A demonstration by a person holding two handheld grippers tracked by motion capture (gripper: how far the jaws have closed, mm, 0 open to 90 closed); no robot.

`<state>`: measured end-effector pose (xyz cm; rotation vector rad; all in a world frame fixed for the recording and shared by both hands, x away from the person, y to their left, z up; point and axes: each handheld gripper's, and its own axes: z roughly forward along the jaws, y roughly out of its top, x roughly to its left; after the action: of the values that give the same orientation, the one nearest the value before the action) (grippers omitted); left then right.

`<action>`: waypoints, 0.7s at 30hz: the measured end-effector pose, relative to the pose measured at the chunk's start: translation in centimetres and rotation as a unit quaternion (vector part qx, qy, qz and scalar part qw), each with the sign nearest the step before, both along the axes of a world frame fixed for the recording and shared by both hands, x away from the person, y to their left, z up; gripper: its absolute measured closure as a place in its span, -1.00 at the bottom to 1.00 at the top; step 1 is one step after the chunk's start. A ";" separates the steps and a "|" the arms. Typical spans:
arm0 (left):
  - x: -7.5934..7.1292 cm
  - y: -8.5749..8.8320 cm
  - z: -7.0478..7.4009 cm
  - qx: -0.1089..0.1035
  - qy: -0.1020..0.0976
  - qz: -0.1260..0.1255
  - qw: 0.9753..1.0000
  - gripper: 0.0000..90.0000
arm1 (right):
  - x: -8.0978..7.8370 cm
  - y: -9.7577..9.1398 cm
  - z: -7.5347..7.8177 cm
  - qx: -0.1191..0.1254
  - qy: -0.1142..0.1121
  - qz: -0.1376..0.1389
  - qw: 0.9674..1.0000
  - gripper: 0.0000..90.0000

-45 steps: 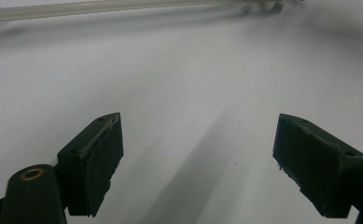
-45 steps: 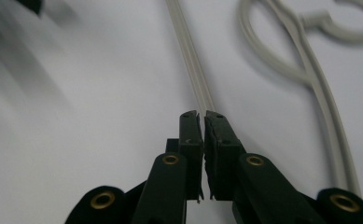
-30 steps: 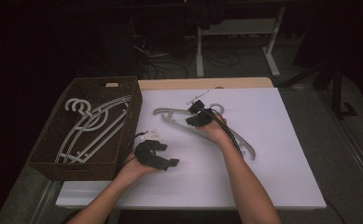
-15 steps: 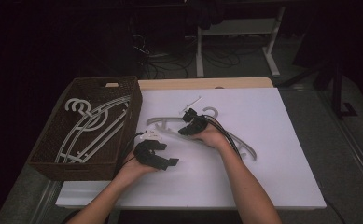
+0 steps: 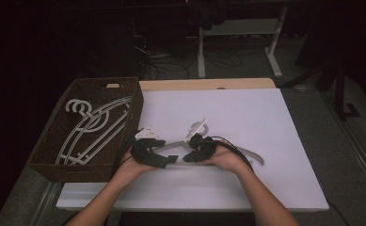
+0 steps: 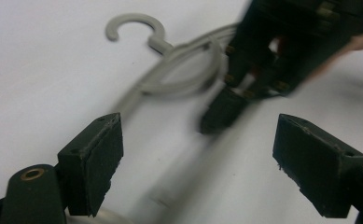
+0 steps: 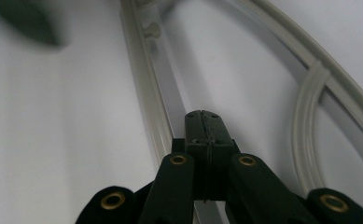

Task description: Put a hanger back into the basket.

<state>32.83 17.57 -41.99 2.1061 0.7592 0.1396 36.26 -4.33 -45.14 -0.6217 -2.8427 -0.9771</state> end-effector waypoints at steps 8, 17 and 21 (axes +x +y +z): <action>0.2 -0.1 -0.1 0.004 0.003 0.000 1.000 -0.64 | -2.5 -1.9 0.8 0.008 -0.008 0.003 1.000 0.98; 0.1 -0.1 -0.3 0.003 0.007 -0.003 1.000 -0.63 | -3.3 -9.9 3.4 0.013 -0.039 -0.122 0.992 0.98; 0.2 -0.1 -0.3 0.002 0.009 -0.002 1.000 -0.63 | -4.4 -13.7 3.6 0.008 -0.047 -0.173 0.984 0.98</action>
<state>33.04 17.51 -42.34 2.1155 0.7657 0.1197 31.83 -18.03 -41.51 -1.1263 -2.8610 -1.0999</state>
